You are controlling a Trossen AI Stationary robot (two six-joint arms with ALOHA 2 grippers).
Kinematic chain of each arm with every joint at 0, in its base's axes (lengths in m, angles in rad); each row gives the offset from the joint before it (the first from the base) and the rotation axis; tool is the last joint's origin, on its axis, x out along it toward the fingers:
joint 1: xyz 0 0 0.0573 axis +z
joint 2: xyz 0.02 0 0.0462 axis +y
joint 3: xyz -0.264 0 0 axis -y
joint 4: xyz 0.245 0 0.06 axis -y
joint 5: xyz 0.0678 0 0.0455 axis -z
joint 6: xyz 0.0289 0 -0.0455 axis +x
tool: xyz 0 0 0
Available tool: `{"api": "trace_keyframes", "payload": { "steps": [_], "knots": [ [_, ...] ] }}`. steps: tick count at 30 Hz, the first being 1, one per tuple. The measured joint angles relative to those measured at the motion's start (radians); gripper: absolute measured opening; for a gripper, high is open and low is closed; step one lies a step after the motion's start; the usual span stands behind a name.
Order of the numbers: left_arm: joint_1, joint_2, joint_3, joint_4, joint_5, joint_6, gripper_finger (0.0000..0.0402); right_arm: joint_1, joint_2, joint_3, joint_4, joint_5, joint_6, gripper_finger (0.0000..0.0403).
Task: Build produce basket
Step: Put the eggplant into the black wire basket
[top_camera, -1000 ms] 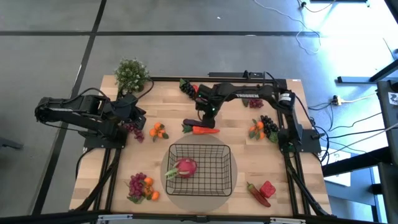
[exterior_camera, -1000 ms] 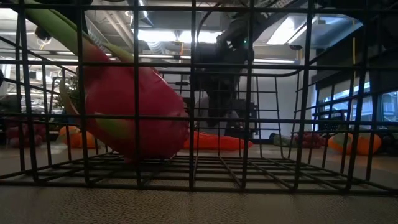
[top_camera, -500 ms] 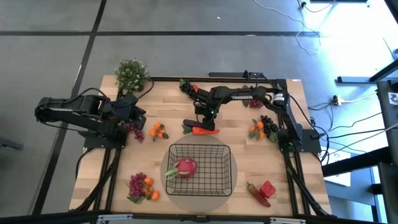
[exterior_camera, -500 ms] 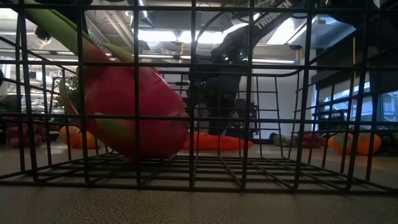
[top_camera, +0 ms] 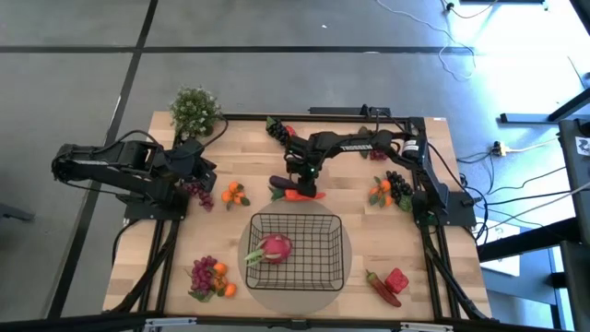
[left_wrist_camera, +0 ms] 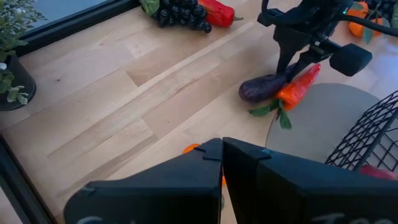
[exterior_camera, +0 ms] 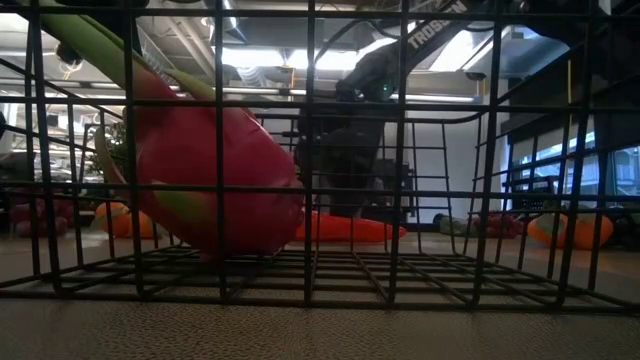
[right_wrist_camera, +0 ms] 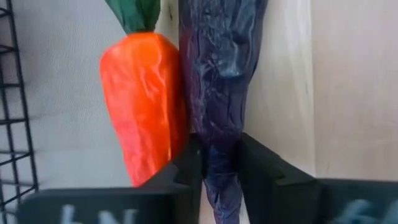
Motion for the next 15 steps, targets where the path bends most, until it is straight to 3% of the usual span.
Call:
{"api": "trace_keyframes", "payload": {
  "steps": [4,15],
  "knots": [
    [0.0,0.0,0.0,0.0,0.0,0.0,0.0,0.014,-0.001,0.001,0.026,0.011,-0.001,0.0015],
    [0.0,0.0,0.0,-0.001,0.0,0.001,0.0,0.017,0.002,0.133,-0.054,0.135,-0.001,0.0011]
  ]
}}
